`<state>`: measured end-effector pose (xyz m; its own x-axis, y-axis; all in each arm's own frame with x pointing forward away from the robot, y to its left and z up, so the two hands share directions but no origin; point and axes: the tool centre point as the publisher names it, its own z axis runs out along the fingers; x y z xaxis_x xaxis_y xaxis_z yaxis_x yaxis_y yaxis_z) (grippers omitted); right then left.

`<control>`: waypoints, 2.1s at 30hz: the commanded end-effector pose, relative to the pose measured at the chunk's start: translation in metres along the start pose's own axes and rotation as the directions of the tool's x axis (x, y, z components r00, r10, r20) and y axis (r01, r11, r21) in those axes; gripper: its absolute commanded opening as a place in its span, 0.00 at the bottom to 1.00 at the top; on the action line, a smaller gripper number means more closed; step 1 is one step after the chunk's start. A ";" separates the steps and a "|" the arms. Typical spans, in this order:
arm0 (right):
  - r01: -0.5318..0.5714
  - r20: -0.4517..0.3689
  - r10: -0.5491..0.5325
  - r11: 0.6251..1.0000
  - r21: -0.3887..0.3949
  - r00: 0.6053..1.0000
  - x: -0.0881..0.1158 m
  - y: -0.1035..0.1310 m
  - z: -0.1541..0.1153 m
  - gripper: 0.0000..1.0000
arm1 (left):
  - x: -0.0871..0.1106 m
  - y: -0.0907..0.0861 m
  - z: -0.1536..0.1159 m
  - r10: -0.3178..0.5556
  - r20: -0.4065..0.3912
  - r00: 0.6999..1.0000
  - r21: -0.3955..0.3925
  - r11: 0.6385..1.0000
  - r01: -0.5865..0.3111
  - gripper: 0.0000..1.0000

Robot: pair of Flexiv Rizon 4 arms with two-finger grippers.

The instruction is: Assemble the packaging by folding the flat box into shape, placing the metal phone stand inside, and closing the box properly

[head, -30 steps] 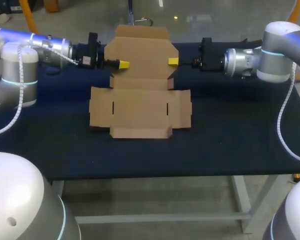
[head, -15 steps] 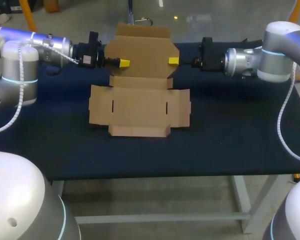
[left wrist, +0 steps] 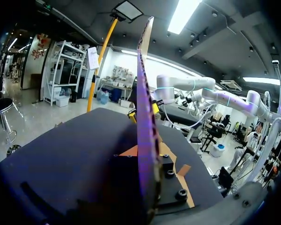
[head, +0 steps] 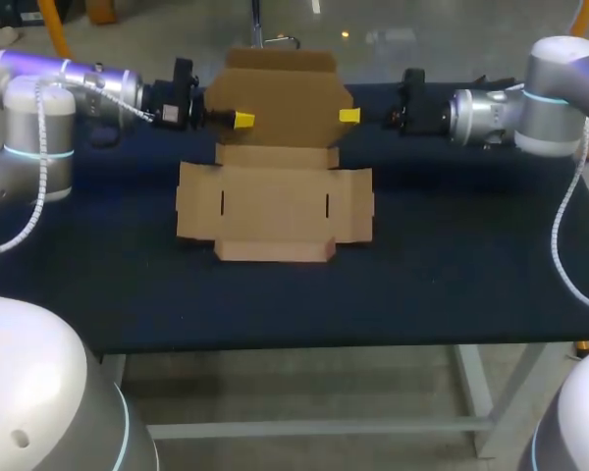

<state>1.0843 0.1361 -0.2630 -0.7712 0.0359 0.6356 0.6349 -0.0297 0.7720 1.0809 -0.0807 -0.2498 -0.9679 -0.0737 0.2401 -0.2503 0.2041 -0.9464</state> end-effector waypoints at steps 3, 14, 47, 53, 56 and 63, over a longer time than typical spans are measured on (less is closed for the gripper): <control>0.039 0.123 -0.040 0.999 0.011 0.992 0.038 -0.003 -0.022 0.56 | -0.008 -0.004 -0.001 0.000 -0.002 1.000 0.014 1.000 0.000 0.00; 0.102 0.299 -0.102 0.995 0.017 0.949 0.073 -0.023 -0.063 0.28 | -0.013 -0.015 -0.004 0.010 -0.008 1.000 0.036 0.999 -0.010 0.00; 0.263 0.443 -0.274 0.961 0.086 0.854 0.113 -0.053 -0.095 0.00 | -0.013 -0.040 0.005 0.072 -0.041 0.997 0.033 0.997 -0.071 0.00; 0.314 0.415 -0.329 0.943 0.107 0.848 0.119 -0.049 -0.086 0.00 | -0.003 -0.044 0.008 0.108 -0.031 0.994 0.040 0.993 -0.107 0.00; 0.359 0.404 -0.376 0.926 0.121 0.834 0.128 -0.053 -0.085 0.00 | 0.009 -0.048 0.011 0.140 -0.012 0.990 0.040 0.989 -0.140 0.00; 0.458 0.429 -0.464 0.880 0.126 0.775 0.153 -0.067 -0.094 0.00 | 0.030 -0.060 0.019 0.181 0.043 0.982 0.033 0.983 -0.183 0.00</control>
<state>0.9412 0.0553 -0.2200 -0.8861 0.4344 0.1618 0.2412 0.1339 0.9612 1.0856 -0.1092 -0.1992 -0.9973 0.0056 0.0730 -0.0711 0.1671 -0.9834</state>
